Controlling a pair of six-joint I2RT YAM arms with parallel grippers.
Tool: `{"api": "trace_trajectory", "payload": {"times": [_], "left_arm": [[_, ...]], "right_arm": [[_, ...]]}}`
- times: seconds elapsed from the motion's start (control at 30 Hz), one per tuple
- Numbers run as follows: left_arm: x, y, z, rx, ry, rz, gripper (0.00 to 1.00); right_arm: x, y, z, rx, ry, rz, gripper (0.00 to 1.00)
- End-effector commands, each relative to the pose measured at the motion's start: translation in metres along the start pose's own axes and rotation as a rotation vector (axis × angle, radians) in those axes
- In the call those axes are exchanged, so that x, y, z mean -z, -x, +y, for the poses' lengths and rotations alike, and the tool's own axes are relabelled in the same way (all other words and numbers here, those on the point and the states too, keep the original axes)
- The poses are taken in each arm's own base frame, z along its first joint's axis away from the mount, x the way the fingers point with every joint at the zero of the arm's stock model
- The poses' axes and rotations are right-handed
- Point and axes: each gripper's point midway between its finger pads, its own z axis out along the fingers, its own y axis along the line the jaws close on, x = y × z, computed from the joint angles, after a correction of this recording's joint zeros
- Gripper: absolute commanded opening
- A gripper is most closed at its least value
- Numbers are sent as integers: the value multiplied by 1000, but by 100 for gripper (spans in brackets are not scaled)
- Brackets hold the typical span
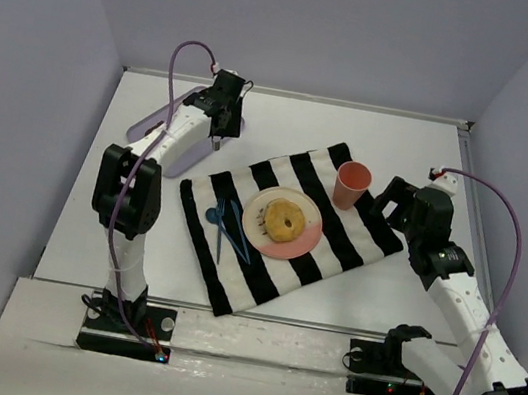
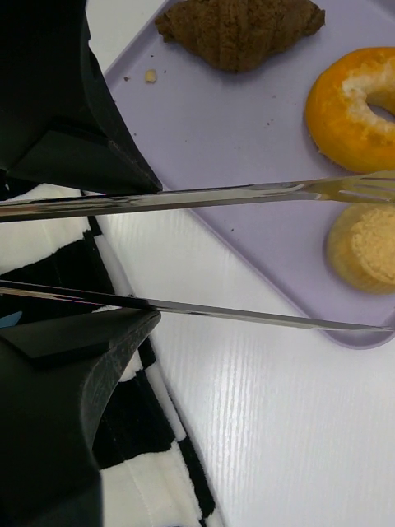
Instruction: Place the bread
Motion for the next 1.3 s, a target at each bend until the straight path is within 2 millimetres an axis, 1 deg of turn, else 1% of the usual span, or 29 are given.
{"api": "trace_trajectory", "payload": {"times": [0.0, 0.3, 0.5, 0.57, 0.63, 0.7, 0.73, 0.77, 0.8, 0.87, 0.9, 0.97, 1.0, 1.07, 1.1, 1.13, 1.17, 1.2, 1.23, 1.27], "left_arm": [[0, 17, 0, -14, -8, -24, 64], [-16, 4, 9, -14, 36, 21, 63], [-17, 4, 10, -22, 43, 33, 63], [-17, 6, 10, -21, 43, 30, 59], [-18, 8, 9, -19, 41, 27, 52], [-17, 11, 8, -12, 38, 21, 44], [-14, 15, 7, -5, 33, 14, 38], [-12, 17, 6, -1, 28, 8, 34], [-4, 21, 5, 10, 14, -4, 30], [6, 24, 5, 19, 4, -19, 28], [19, 28, 7, 35, -4, -44, 28], [34, 30, 8, 55, -17, -69, 29], [51, 30, 7, 71, -39, -96, 30], [67, 28, 2, 85, -66, -118, 30], [88, 35, 0, 103, -94, -167, 30], [93, 19, -12, 92, -118, -152, 30], [101, 13, -17, 90, -125, -157, 30], [121, 15, -21, 99, -150, -192, 30], [130, -3, -38, 64, -187, -179, 31], [139, -9, -46, 68, -216, -184, 32]], "right_arm": [[0, 16, -1, -5, -13, -55, 99], [-1, 15, -2, -8, -22, -52, 99], [-3, 13, -3, -7, -28, -47, 99], [-3, 13, -3, -9, -26, -48, 99], [-3, 13, -3, -9, -27, -48, 99], [-3, 14, -3, -9, -26, -50, 99], [-4, 13, -2, -9, -26, -48, 99], [-4, 13, -3, -7, -26, -46, 99], [-3, 13, -3, -7, -26, -48, 99], [-3, 14, -2, -8, -20, -49, 99], [-3, 13, -1, -9, -18, -46, 99], [-3, 13, 0, -10, -13, -47, 99], [-2, 14, 0, -12, -11, -50, 99], [-1, 13, 0, -16, -9, -50, 99], [-1, 13, 0, -16, -9, -50, 99], [0, 14, 1, -19, -1, -53, 99], [1, 14, 1, -18, 2, -53, 99], [2, 15, 1, -19, 3, -56, 99], [3, 16, 2, -22, 7, -59, 99], [3, 15, 3, -20, 12, -57, 99]]}}
